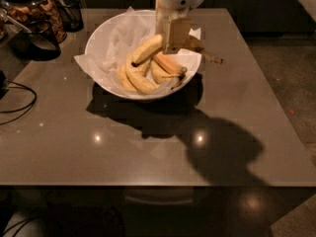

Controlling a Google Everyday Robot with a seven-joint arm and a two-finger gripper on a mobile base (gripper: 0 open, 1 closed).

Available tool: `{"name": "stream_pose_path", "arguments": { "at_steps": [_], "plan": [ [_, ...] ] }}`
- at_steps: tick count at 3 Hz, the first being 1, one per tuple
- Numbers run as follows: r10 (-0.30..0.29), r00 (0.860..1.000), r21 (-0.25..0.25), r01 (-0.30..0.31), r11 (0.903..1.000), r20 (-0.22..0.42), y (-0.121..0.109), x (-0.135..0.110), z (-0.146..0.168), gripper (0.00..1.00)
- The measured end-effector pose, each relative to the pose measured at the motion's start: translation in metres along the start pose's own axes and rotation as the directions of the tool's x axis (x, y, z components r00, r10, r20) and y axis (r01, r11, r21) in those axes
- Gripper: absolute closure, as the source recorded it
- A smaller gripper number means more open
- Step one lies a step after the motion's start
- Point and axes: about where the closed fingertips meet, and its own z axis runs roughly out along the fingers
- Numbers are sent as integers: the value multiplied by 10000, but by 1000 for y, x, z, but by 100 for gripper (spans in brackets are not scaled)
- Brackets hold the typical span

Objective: Pick banana from white bowl

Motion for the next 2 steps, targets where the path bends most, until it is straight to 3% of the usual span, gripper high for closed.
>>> {"name": "stream_pose_path", "arguments": {
  "at_steps": [1,2],
  "plan": [
    [573,9980,-193,-567,9982,278,35,0,-7,100],
    [1180,9930,-436,-1174,9921,103,72,-2,-18,100]
  ]
}}
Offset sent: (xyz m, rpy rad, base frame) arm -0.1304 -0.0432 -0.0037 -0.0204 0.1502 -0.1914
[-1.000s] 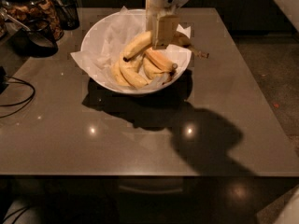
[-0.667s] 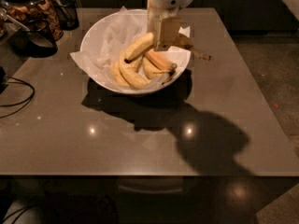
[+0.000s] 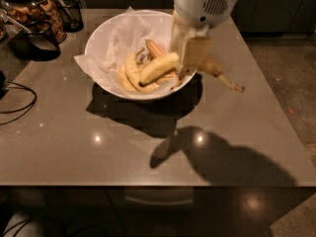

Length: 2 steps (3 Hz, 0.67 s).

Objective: Pick banana from white bowl

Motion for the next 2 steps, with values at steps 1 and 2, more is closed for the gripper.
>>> {"name": "stream_pose_path", "arguments": {
  "at_steps": [1,2],
  "plan": [
    [631,9967,25,-631,9980,-504,37,1,-25,100],
    [637,9967,29,-636,9980,-506,37,1,-25,100]
  ]
}}
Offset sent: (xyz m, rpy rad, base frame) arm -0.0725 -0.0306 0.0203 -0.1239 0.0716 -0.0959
